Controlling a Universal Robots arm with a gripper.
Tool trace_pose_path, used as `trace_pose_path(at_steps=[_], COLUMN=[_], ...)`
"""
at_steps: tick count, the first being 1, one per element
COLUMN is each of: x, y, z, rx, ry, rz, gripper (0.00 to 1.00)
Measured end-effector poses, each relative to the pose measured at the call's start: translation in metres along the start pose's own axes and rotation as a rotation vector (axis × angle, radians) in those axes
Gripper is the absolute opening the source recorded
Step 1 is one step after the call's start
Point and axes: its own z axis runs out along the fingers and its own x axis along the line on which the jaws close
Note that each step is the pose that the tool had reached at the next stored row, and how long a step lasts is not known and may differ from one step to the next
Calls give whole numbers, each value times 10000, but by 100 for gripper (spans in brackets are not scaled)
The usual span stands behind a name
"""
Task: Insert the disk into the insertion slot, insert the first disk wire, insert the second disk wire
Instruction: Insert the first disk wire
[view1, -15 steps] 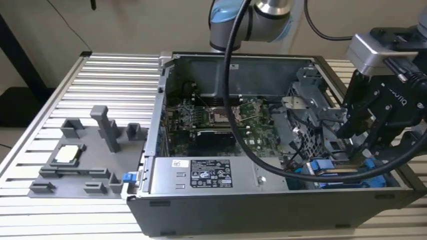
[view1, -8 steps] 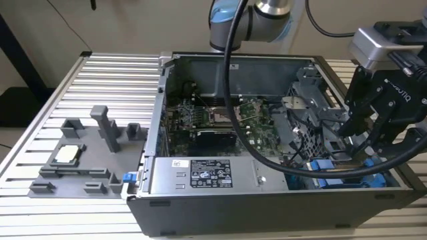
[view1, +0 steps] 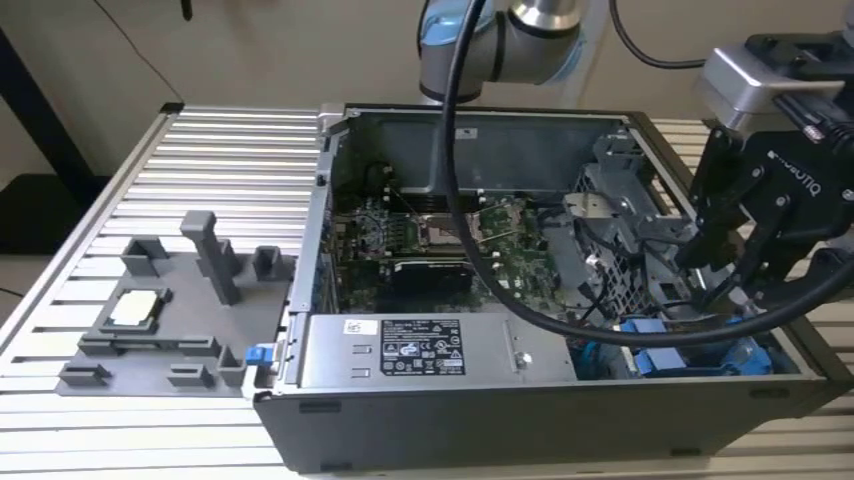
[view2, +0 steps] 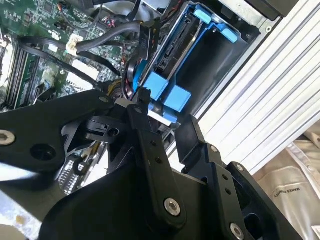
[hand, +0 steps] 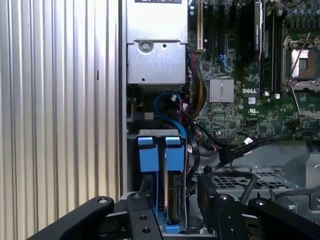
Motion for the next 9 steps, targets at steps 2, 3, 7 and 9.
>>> trace_pose_path(at_steps=[2, 3, 7, 9], x=[-3, -3, -9, -20], y=[28, 39, 71, 78], z=[0, 1, 3, 5], rx=[288, 462, 1162, 1445], ry=[-60, -102, -240, -256], rz=[-12, -20, -51, -75], gripper=[49, 49, 49, 49])
